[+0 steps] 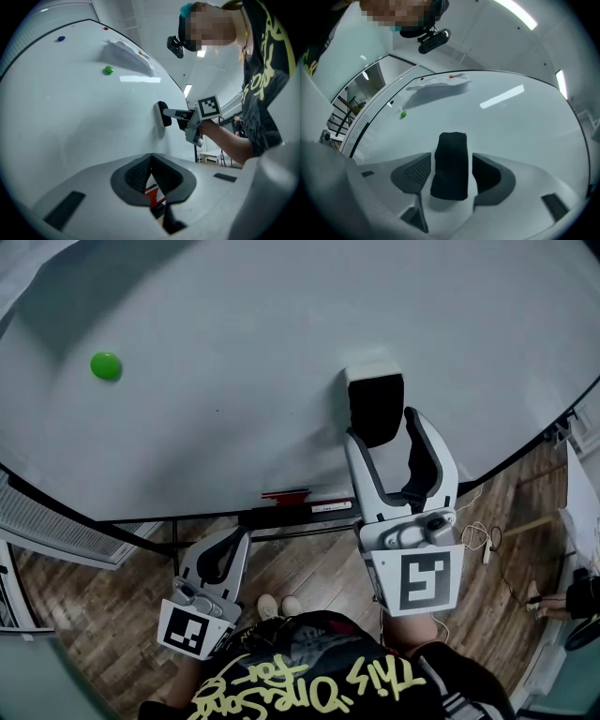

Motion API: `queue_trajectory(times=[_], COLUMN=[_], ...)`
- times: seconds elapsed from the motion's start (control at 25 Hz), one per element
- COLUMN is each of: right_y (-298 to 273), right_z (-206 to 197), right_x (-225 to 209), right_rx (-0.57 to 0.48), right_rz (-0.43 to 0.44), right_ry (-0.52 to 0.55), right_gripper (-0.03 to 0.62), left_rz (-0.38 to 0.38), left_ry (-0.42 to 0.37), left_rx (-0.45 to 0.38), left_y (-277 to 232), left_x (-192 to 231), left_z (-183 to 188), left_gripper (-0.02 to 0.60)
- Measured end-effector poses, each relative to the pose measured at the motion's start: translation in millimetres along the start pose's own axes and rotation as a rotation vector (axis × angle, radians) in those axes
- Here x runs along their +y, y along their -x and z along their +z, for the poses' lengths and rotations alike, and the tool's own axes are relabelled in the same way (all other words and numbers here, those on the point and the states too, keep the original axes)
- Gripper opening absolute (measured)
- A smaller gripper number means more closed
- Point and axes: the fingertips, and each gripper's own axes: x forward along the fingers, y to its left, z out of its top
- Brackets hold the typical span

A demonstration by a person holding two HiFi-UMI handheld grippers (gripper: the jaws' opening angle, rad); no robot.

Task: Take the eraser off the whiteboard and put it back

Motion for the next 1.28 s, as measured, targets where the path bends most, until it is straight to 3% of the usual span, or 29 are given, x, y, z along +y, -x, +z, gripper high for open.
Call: queue_trajectory(times=[0.4,0.64,0.84,1.28], right_y=[-13,-21,-22,-27], right_z=[-2,-7,-11,-8], right_x=[2,-1,0,-1], right_rx=[0.008,0.015,0.029,0.007], right_rz=[-0.035,-0.044,-0.018,-0.047], right_ry=[0.074,0.061,0.101,0.064], right_gripper=[0.267,0.268,0.268,0.268], left_rz=[0.018,0.029,0.041,0.064], left_ry=[0.002,0.000,-0.004,-0.007], left_rx=[-0.004,0.000,0.002,0.007], left_y=[5,7,9,12], left_x=[3,4,6,10], left_z=[2,1,2,1], left_gripper=[0.008,0.008,0.008,0.008])
